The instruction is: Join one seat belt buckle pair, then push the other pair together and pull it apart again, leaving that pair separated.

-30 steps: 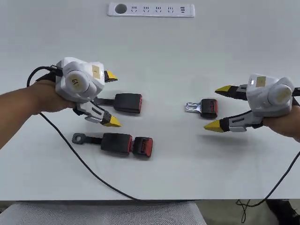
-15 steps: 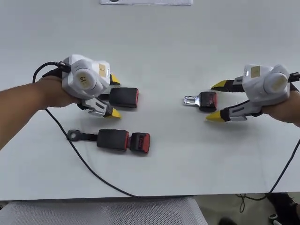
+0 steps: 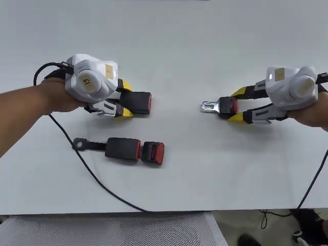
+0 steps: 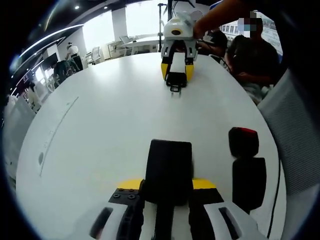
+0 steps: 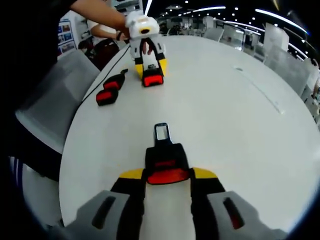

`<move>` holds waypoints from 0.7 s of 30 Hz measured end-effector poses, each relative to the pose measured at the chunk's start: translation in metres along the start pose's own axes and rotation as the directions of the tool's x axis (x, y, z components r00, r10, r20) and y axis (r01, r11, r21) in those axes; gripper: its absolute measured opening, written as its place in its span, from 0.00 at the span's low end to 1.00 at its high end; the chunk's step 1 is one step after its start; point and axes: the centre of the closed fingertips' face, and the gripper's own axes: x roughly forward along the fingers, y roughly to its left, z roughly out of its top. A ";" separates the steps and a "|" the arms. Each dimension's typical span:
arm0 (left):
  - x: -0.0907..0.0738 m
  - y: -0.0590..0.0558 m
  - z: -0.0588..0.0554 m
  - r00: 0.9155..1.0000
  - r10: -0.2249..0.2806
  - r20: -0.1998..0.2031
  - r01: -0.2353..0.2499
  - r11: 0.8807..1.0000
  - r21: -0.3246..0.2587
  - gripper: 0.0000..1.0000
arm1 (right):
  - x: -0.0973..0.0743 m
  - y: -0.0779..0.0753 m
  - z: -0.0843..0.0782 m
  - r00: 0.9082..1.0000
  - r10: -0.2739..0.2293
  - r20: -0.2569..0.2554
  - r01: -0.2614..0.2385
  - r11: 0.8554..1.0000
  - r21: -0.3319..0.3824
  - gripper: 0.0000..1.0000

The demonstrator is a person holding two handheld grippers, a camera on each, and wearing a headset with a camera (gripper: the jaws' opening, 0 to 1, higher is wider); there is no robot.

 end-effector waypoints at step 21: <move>0.002 0.000 -0.001 0.999 -0.018 -0.044 0.018 1.000 0.015 0.34 | 0.005 -0.001 0.009 0.995 0.007 0.104 -0.010 1.000 0.021 0.33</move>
